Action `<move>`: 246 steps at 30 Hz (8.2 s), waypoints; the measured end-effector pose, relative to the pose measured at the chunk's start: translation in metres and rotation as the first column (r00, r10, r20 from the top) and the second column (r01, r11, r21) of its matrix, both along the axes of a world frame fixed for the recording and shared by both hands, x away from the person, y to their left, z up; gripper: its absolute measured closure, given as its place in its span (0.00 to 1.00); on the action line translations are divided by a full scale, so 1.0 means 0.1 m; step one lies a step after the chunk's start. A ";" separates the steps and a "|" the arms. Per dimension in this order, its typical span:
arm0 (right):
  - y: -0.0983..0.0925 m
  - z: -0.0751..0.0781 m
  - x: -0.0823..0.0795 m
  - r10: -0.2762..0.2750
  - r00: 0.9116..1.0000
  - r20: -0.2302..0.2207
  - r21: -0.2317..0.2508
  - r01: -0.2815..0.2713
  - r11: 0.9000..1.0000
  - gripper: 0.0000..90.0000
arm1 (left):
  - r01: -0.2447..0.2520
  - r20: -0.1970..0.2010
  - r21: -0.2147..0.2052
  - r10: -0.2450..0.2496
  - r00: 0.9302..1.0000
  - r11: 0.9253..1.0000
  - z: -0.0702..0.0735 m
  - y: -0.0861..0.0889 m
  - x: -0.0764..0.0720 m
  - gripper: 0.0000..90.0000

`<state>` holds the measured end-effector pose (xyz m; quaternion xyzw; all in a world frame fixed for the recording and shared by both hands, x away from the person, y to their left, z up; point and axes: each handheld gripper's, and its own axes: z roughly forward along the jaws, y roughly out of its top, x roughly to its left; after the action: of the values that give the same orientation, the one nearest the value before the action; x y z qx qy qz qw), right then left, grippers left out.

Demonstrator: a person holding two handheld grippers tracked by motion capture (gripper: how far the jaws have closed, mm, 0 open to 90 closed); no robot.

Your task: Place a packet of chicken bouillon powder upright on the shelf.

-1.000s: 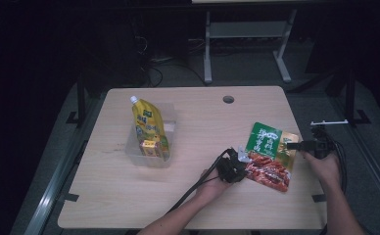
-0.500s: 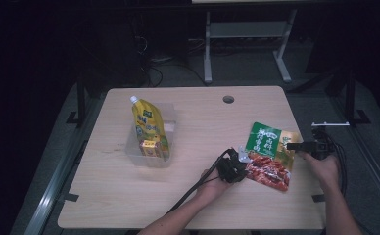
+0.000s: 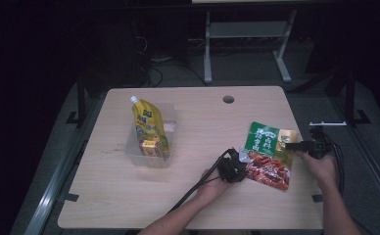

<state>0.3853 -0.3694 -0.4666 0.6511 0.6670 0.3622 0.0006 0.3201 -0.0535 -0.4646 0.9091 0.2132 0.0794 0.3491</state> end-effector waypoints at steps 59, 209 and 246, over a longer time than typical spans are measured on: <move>0.29 0.35 -0.02 0.115 0.987 0.110 -0.028 -0.113 0.993 1.00 | -0.019 0.020 -0.024 0.020 1.000 1.000 0.04 0.02 -0.01 0.74; 4.01 1.26 0.77 0.373 0.732 0.570 -0.167 -0.342 0.925 0.99 | -0.115 0.067 -0.165 0.127 0.990 0.980 0.26 1.53 -0.58 0.25; 3.75 1.12 0.73 0.417 0.734 0.536 -0.171 -0.390 0.905 0.83 | -0.112 0.066 -0.156 0.123 0.990 0.981 0.25 1.52 -0.57 0.25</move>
<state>0.4585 0.0053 -0.3541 0.3552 0.7703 0.5127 0.1328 0.2634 0.0988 -0.4397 0.8619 0.2586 0.1177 0.4199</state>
